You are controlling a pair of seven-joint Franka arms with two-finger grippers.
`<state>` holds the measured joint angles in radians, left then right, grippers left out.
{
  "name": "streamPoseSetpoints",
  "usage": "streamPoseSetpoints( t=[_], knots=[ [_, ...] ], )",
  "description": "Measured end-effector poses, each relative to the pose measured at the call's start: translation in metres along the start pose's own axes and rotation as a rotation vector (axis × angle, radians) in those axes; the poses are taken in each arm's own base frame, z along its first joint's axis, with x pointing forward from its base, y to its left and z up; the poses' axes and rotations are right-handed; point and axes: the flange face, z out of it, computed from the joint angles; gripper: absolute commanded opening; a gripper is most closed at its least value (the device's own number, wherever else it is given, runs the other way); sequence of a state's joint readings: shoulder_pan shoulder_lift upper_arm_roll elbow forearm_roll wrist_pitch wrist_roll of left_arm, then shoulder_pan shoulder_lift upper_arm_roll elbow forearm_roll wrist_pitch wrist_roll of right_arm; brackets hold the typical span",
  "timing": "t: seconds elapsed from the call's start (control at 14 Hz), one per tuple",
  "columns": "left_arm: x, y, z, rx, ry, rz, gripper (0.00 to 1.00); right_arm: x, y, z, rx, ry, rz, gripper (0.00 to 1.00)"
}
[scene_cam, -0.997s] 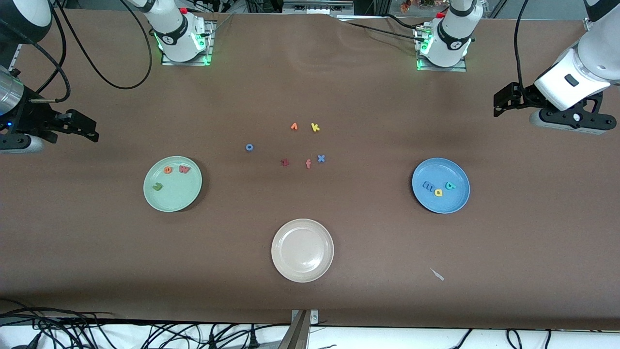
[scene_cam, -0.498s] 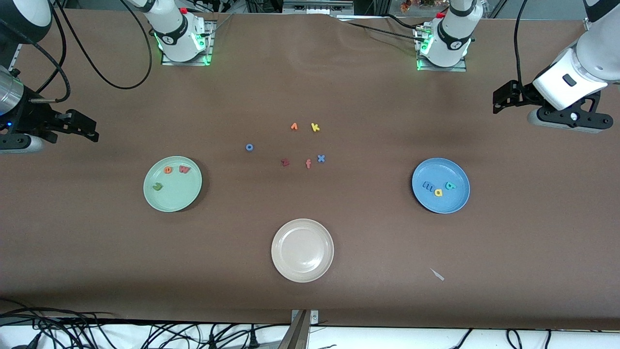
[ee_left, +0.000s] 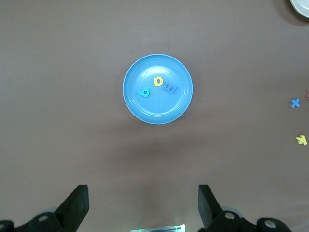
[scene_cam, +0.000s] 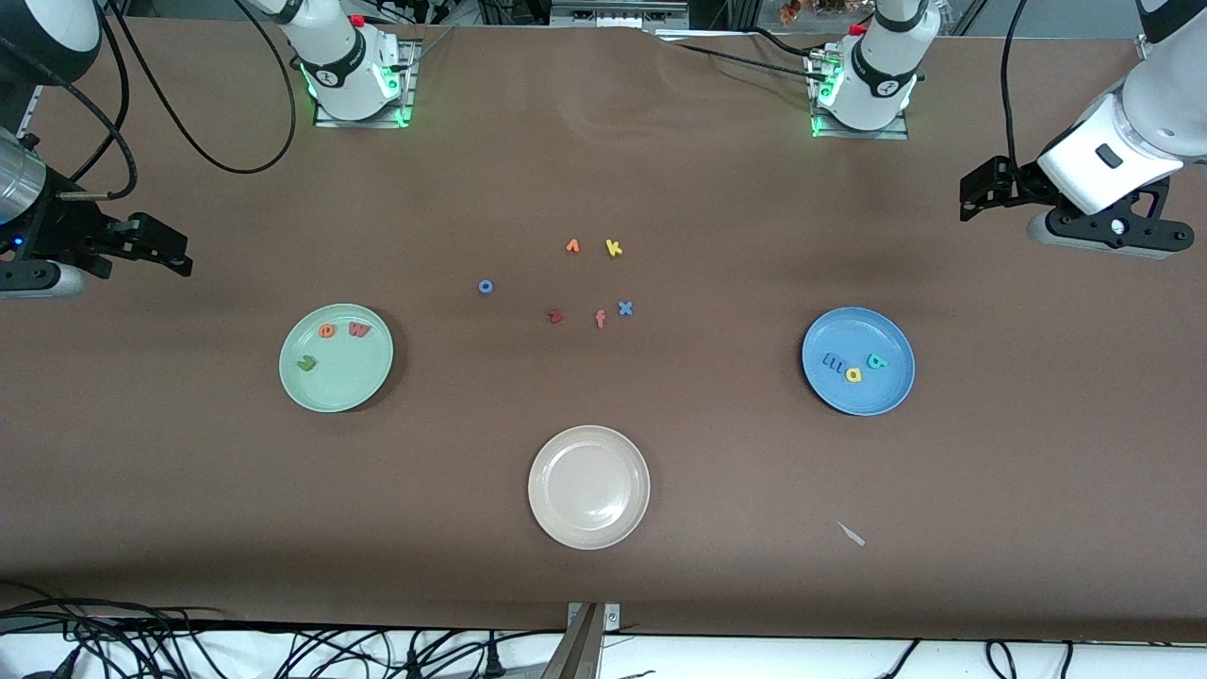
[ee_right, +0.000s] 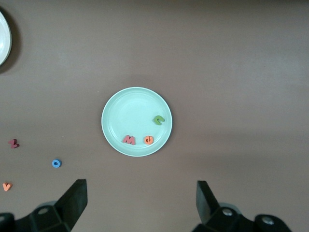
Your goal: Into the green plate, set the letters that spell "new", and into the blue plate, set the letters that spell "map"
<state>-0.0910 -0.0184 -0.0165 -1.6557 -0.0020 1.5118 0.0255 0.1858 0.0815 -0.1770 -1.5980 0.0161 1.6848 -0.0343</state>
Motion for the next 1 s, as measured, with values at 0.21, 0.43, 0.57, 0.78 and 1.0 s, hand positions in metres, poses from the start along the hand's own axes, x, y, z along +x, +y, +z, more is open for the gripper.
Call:
streamPoseSetpoints(
  t=[0.21, 0.43, 0.57, 0.78, 1.0],
  knots=[
    [0.0, 0.0, -0.0002, 0.0, 0.0, 0.0, 1.0, 0.0, 0.0, 0.0, 0.0, 0.0, 0.0, 1.0],
    [0.0, 0.0, -0.0003, 0.0, 0.001, 0.0, 1.0, 0.0, 0.0, 0.0, 0.0, 0.0, 0.0, 1.0],
    [0.0, 0.0, -0.0005, 0.0, 0.001, 0.0, 1.0, 0.0, 0.0, 0.0, 0.0, 0.0, 0.0, 1.0],
    [0.0001, 0.0002, -0.0029, 0.0, 0.006, 0.0, 1.0, 0.0, 0.0, 0.0, 0.0, 0.0, 0.0, 1.0],
    [0.0015, 0.0007, -0.0097, 0.001, 0.021, 0.001, 1.0, 0.0, 0.0, -0.0001, 0.0, 0.0, 0.0, 1.0]
  ],
)
